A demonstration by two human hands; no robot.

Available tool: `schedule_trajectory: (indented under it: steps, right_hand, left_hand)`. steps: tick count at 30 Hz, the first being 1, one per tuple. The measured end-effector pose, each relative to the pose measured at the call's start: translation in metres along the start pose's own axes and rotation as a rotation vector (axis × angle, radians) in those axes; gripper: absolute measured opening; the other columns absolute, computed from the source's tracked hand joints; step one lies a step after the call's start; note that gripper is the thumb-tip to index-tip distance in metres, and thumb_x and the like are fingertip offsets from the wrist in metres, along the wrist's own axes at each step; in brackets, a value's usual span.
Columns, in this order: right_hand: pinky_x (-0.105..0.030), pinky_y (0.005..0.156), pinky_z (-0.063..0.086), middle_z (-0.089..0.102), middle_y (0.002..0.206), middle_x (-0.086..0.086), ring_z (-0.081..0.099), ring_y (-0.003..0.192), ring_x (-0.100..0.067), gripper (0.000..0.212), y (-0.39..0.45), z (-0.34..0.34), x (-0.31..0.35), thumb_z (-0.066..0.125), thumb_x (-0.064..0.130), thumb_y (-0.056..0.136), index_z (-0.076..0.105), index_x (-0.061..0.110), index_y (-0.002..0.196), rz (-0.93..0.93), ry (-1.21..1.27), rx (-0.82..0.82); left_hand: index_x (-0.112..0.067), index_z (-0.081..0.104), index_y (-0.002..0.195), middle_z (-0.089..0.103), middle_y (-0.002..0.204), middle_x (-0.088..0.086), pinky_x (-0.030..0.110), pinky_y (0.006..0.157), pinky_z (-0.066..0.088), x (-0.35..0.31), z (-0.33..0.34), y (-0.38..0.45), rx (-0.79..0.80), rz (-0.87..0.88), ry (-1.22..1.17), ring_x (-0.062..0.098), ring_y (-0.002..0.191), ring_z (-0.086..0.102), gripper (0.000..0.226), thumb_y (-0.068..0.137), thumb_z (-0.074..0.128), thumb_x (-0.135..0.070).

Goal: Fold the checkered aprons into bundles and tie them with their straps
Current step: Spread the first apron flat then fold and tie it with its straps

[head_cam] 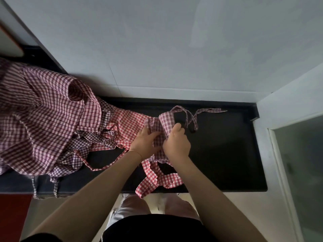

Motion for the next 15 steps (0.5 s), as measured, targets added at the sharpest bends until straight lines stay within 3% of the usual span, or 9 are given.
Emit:
schedule_trajectory:
  steps: [5, 8, 10, 13, 15]
  right_hand:
    - [-0.022, 0.06, 0.042, 0.05, 0.115, -0.008, 0.05, 0.073, -0.01, 0.052, -0.005, 0.013, 0.022, 0.061, 0.028, 0.097, 0.029, 0.011, 0.134, 0.021, -0.008, -0.033]
    - [-0.021, 0.059, 0.042, 0.048, 0.122, -0.011, 0.055, 0.077, -0.012, 0.061, -0.004, 0.022, 0.031, 0.063, 0.027, 0.096, 0.025, 0.007, 0.14, 0.018, 0.022, -0.018]
    - [-0.021, 0.065, 0.046, 0.045, 0.128, -0.014, 0.058, 0.086, -0.014, 0.067, -0.004, 0.026, 0.039, 0.067, 0.026, 0.093, 0.023, 0.006, 0.14, -0.002, 0.073, 0.014]
    - [-0.021, 0.075, 0.046, 0.04, 0.132, -0.014, 0.05, 0.089, -0.012, 0.073, -0.01, 0.032, 0.055, 0.074, 0.023, 0.086, 0.026, 0.007, 0.138, -0.08, 0.182, 0.11]
    - [-0.026, 0.084, 0.05, 0.036, 0.136, -0.014, 0.053, 0.099, -0.016, 0.071, -0.013, 0.035, 0.059, 0.071, 0.023, 0.088, 0.027, 0.006, 0.141, -0.106, 0.25, 0.212]
  left_hand:
    - [-0.033, 0.051, 0.142, 0.045, 0.127, 0.003, 0.029, 0.094, 0.041, 0.004, -0.002, -0.003, 0.062, 0.069, -0.146, 0.02, 0.114, 0.044, 0.059, 0.086, 0.07, -0.035]
    - [-0.023, 0.061, 0.134, 0.06, 0.126, 0.0, 0.028, 0.094, 0.045, 0.013, -0.012, -0.001, 0.11, 0.05, -0.227, 0.017, 0.11, 0.054, 0.04, 0.094, 0.058, -0.018]
    - [-0.011, 0.063, 0.13, 0.064, 0.128, 0.007, 0.03, 0.095, 0.051, 0.021, -0.013, 0.003, 0.181, -0.03, -0.339, 0.02, 0.11, 0.061, 0.033, 0.1, 0.052, -0.013]
    - [-0.011, 0.066, 0.116, 0.068, 0.119, 0.012, 0.03, 0.08, 0.056, 0.04, -0.011, 0.002, 0.178, -0.244, -0.725, 0.021, 0.099, 0.064, 0.036, 0.1, 0.053, -0.04]
    - [-0.014, 0.068, 0.109, 0.069, 0.106, 0.005, 0.036, 0.089, 0.055, 0.045, -0.009, 0.007, 0.15, -0.273, -0.769, 0.02, 0.098, 0.065, 0.042, 0.095, 0.054, -0.052]
Point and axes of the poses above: each hand's wrist, its own y-axis towards the middle knuckle, its own z-axis out of the palm, x = y × z, the point moved 10 cm from there along y, towards the middle knuckle
